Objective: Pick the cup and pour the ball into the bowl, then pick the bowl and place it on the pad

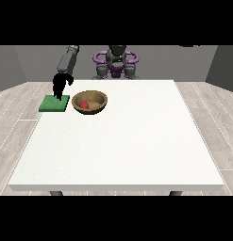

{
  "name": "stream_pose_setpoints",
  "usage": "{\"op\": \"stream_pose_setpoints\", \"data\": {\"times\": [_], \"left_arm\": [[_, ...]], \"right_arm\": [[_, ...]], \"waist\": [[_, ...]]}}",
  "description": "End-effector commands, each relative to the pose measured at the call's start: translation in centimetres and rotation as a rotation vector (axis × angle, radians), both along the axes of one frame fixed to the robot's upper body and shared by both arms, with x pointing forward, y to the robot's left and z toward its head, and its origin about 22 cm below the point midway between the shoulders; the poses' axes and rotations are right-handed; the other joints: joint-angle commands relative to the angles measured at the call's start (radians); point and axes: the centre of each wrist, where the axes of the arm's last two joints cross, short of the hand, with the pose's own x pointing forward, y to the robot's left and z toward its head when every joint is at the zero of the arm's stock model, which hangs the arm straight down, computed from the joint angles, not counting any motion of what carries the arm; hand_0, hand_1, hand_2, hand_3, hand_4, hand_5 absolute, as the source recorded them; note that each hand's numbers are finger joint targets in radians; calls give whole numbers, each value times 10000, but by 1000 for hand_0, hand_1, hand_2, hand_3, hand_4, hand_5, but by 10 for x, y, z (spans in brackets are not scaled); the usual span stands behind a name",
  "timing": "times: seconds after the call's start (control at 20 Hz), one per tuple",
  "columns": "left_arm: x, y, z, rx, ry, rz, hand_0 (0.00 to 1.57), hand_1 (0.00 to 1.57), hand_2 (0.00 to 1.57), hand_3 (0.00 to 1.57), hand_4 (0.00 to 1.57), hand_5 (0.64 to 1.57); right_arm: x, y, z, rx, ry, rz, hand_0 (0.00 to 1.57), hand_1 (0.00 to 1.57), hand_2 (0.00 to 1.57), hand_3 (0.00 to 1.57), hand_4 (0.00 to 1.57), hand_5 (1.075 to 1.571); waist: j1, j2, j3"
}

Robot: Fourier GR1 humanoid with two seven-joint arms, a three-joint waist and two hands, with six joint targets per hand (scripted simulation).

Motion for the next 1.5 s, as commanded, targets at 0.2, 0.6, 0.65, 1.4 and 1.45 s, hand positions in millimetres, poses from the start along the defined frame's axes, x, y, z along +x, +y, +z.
{"op": "stream_pose_setpoints", "data": {"times": [0.2,0.6,0.65,1.4,1.45], "left_arm": [[-17,54,39,-363,-649,-451,0,0,0,0,977,1553],[-35,78,5,-551,-518,144,0,0,0,0,1014,1532],[-39,104,20,-490,-398,357,0,0,0,0,1012,1536],[-60,129,48,-411,-885,163,0,0,0,0,1022,1541],[-63,135,66,-485,-1155,368,0,0,0,0,1024,1545]], "right_arm": [[23,16,-19,160,-607,-10,0,0,0,0,646,1560],[35,39,-35,369,-302,422,0,0,0,0,529,1553],[32,59,-46,442,-61,674,0,0,0,0,523,1554],[60,74,-29,150,-448,784,0,0,0,0,475,1549],[65,80,-27,327,-801,714,0,0,0,0,472,1547]], "waist": [[14,935,26],[-495,1034,22],[-627,903,20],[-358,1193,17],[-531,1481,21]]}}
